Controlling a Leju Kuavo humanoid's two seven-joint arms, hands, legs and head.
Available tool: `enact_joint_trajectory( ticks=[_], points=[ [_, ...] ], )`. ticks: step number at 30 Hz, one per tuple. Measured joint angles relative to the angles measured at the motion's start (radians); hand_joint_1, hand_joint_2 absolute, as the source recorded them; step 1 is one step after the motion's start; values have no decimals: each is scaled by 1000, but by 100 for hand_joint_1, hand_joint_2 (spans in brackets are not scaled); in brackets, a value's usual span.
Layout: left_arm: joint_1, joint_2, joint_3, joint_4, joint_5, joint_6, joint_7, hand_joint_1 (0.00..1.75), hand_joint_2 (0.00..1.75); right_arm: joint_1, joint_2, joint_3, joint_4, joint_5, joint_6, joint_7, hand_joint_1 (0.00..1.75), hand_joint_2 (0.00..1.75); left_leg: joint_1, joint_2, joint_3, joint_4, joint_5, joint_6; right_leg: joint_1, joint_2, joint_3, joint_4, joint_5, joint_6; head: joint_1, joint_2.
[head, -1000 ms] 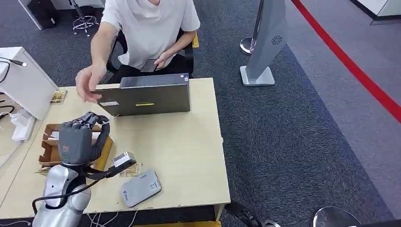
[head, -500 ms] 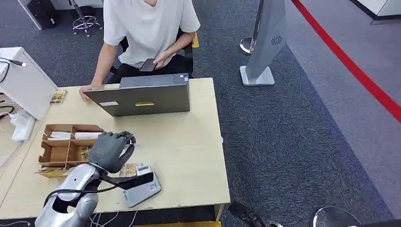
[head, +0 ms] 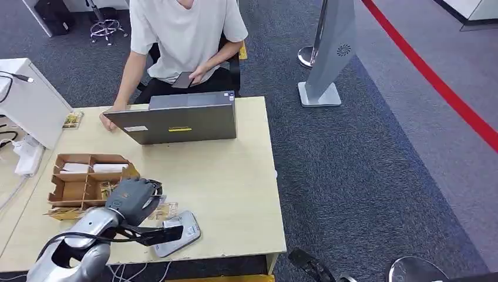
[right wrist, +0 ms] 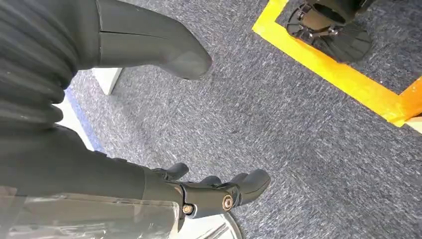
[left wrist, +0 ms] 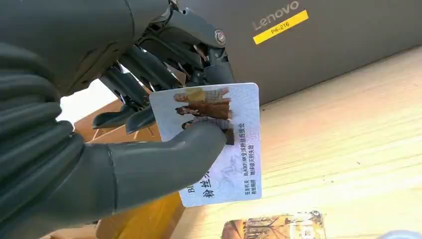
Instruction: Pass the card to the sensor for recognition and then transmit it.
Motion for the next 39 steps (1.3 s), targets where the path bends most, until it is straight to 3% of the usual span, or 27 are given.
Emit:
enact_joint_trajectory(
  ticks=[8, 12, 29, 35, 39],
  points=[
    [-2, 25, -17, -11, 10, 0, 1, 175, 175, 4, 0, -4, 0, 0, 0, -8, 0, 175, 0, 0, 0, 0, 0, 0, 0, 0, 0, 0, 0, 0, 0, 0],
    [-1, 29, -36, -26, 0, 34, -15, 175, 175, 4, 0, -11, 0, 0, -1, -18, 0, 175, 0, 0, 0, 0, 0, 0, 0, 0, 0, 0, 0, 0, 0, 0],
    [28, 104, -104, -223, -27, 122, -82, 175, 175, 24, 2, -45, 0, -8, -11, -36, 0, 175, 0, -1, -1, 0, 0, 0, 0, -1, 0, 0, 0, 0, 0, 0],
    [32, 166, -135, -306, -15, 115, -97, 175, 175, 28, 5, -70, 4, -18, -14, -54, 0, 175, 0, -1, -1, 0, 0, 0, 0, -1, 0, 0, 0, 0, 0, 0],
    [26, 199, -155, -312, -5, 63, -74, 175, 175, 27, 8, -85, 10, -10, -12, -60, 0, 175, 0, -1, -1, 0, 0, 0, 0, -1, -1, 0, 0, 0, 0, 0]
  ],
)
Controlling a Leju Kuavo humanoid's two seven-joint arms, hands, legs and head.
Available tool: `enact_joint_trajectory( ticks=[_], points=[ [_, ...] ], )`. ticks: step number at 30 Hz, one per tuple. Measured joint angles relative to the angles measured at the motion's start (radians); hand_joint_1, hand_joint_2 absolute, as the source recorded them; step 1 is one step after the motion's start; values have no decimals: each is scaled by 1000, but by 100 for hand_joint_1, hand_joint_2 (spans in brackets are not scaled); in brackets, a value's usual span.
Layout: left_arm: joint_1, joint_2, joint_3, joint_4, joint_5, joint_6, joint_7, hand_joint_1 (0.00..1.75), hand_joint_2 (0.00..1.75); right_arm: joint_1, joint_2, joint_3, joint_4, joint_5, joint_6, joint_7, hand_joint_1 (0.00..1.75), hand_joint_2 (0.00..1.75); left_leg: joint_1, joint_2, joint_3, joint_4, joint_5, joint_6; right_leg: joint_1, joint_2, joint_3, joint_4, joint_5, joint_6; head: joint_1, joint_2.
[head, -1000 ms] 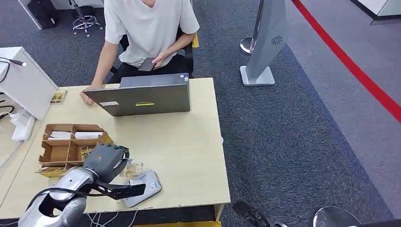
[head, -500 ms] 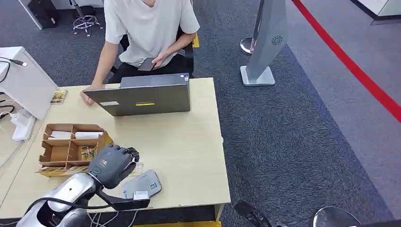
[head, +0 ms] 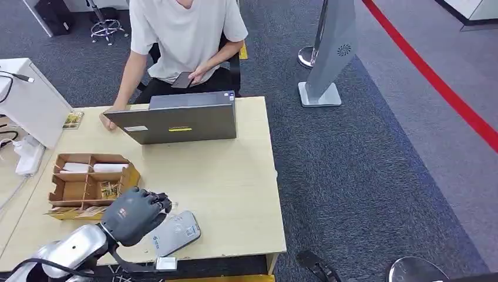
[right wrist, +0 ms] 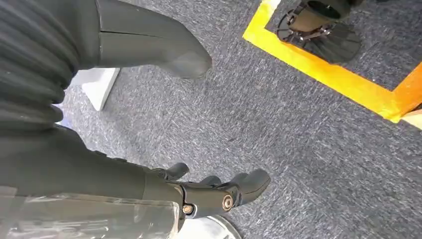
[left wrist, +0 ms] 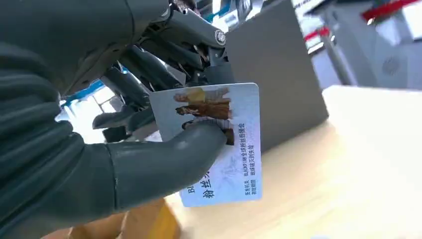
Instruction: Pass the card to the sensor for recognition and then transmit it.
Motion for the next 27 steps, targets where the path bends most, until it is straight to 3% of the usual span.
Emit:
enact_joint_trajectory(
  ticks=[10, 21, 27],
  points=[
    [-5, 9, -29, 26, -2, -25, 29, 175, 175, -4, 5, -8, 4, 8, 8, 0, 0, 175, 0, 0, 0, 0, 0, 0, 0, 0, 0, 0, 0, 0, 0, 0],
    [-4, -5, -52, 119, -1, -46, 61, 175, 175, -20, 5, -7, 8, 7, 15, 11, 0, 175, 0, 0, 0, 0, 0, 0, 0, 0, 0, 0, 0, 0, 0, 0],
    [-4, -9, -56, 135, 37, -102, 66, 175, 175, -25, 5, -4, 15, 3, 15, 15, 0, 175, 0, 0, -1, 0, 0, 0, 0, -1, 0, 0, 0, 0, 0, 0]
  ],
)
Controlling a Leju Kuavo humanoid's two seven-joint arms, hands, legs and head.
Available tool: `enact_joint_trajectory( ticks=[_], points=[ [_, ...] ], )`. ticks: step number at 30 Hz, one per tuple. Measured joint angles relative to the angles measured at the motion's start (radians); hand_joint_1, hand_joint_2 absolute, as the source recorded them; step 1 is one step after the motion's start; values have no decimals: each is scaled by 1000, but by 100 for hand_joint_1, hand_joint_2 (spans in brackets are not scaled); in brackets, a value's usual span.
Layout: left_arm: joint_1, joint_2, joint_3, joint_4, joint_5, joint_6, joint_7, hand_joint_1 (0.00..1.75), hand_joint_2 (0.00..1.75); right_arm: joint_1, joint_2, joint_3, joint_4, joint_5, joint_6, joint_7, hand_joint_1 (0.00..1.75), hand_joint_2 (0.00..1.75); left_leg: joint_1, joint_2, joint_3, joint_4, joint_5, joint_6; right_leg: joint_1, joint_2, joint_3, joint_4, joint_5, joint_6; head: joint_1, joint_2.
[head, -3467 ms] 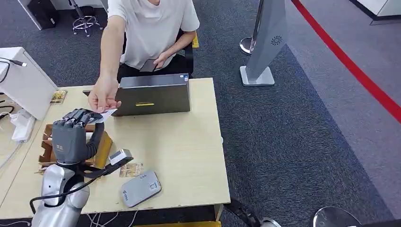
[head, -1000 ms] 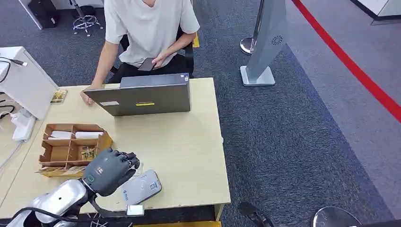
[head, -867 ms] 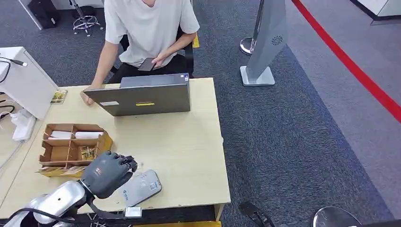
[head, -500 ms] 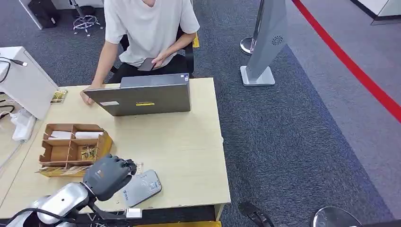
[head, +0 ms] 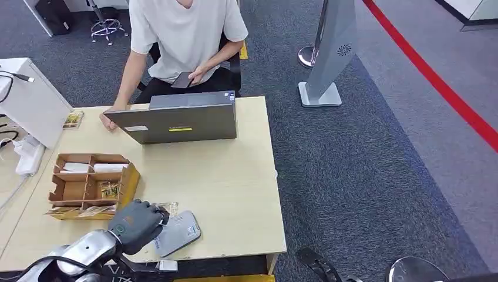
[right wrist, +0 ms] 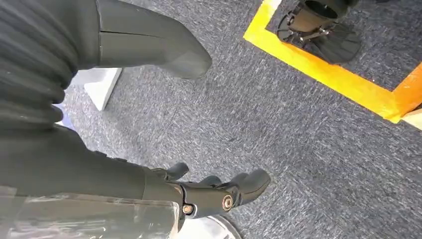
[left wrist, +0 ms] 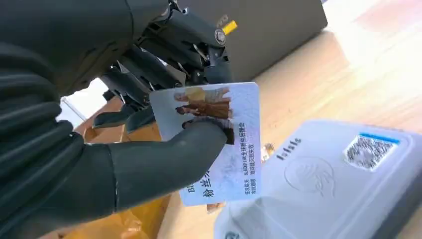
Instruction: Pass the card to the sensor for recognition and then transmit it.
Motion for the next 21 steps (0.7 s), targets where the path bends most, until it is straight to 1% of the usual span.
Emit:
enact_joint_trajectory(
  ticks=[7, 11, 12, 14, 15, 17, 20, 21],
  points=[
    [-2, -4, 0, 9, 18, -14, 3, 175, 175, -6, 0, 11, 10, -2, -2, 3, 0, 175, 0, 0, 0, 0, 0, 0, 0, 0, 0, 0, 0, 0, 0, 0],
    [-17, -13, 0, 17, 12, 11, 26, 175, 175, -10, 0, 20, 19, -15, -15, 2, 0, 175, 0, 0, 0, 0, 0, 0, 0, 0, 0, 0, 0, 0, 0, 0],
    [-24, -18, 0, 18, -2, 28, 37, 175, 175, -10, 0, 23, 22, -17, -21, -1, 0, 175, 0, 0, 0, 0, 0, 0, 0, 0, 0, 0, 0, 0, 0, 0],
    [-45, -41, 1, 18, -75, 118, 73, 175, 175, -8, 0, 24, 26, -21, -30, -6, 0, 175, 0, -2, 0, 0, 1, 1, 0, -2, 0, 0, 1, 1, 0, 0],
    [-59, -54, 4, 18, -109, 150, 89, 175, 175, -7, 0, 24, 26, -26, -34, -9, 0, 175, 0, -3, 0, 0, 1, 1, 0, -3, 0, 0, 1, 1, 0, 0],
    [-82, -85, 7, 18, -130, 159, 98, 175, 175, -6, 0, 26, 26, -33, -35, -11, 0, 175, 0, -3, -1, 0, 1, 1, 0, -3, 1, 0, 1, 1, 0, 0],
    [-97, -109, 8, 18, -144, 164, 104, 175, 175, 0, 0, 28, 26, -32, -38, -11, 0, 175, -1, -2, 0, 0, 1, 2, -1, -2, 0, 0, 1, 1, 0, 0],
    [-95, -120, 10, 17, -173, 198, 115, 175, 175, 2, 0, 30, 26, -34, -39, -11, 0, 175, -1, -3, 0, 0, 1, 1, -1, -2, 0, 0, 1, 1, 0, 0]
  ],
)
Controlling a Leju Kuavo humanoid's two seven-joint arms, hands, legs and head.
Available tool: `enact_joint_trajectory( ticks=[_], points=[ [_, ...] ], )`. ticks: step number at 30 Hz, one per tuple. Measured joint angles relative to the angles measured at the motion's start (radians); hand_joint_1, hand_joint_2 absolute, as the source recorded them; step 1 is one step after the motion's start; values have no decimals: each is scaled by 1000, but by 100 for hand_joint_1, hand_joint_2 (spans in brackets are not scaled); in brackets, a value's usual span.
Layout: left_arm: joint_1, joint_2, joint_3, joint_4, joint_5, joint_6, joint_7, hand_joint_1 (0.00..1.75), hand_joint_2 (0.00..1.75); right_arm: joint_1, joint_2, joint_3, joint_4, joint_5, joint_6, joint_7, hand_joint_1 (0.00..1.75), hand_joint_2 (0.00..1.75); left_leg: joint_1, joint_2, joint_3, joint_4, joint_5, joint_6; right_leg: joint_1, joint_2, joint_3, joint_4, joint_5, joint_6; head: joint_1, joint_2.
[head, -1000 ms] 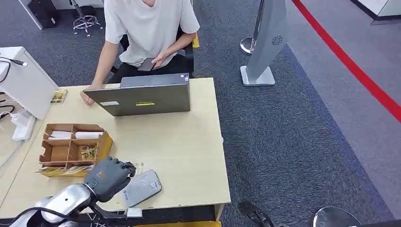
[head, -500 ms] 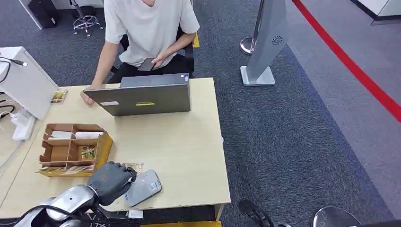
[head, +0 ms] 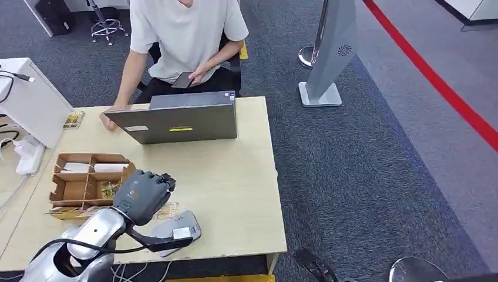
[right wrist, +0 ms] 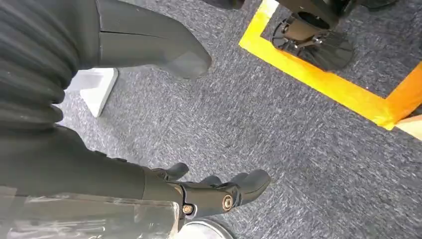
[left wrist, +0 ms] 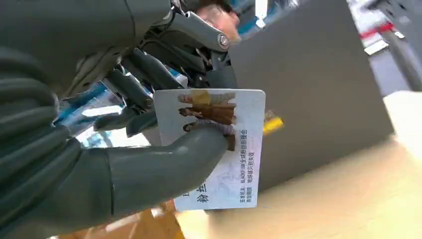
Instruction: Pass the card to the sensor for recognition and then transmit it.
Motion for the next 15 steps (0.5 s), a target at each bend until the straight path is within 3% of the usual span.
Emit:
enact_joint_trajectory(
  ticks=[3, 6, 15],
  points=[
    [3, -45, 38, -8, -112, 165, 31, 175, 175, 7, 0, 4, -2, -13, -6, 0, 0, 175, 0, -1, -1, 0, 0, 0, 0, -1, 0, 0, 0, 0, 0, 0],
    [-5, -92, 100, -18, -210, 270, 52, 175, 175, 10, 0, 20, -6, -21, -15, 3, 0, 175, 0, 0, -1, 0, 0, 0, 0, 0, 0, 0, 0, 0, 0, 0],
    [-45, -149, 209, -1, -297, 316, 59, 175, 175, 7, 0, 62, -8, -39, -19, 9, 0, 175, 0, 0, -1, 0, 1, 1, 0, 0, 0, 0, 0, 0, 0, 0]
  ],
)
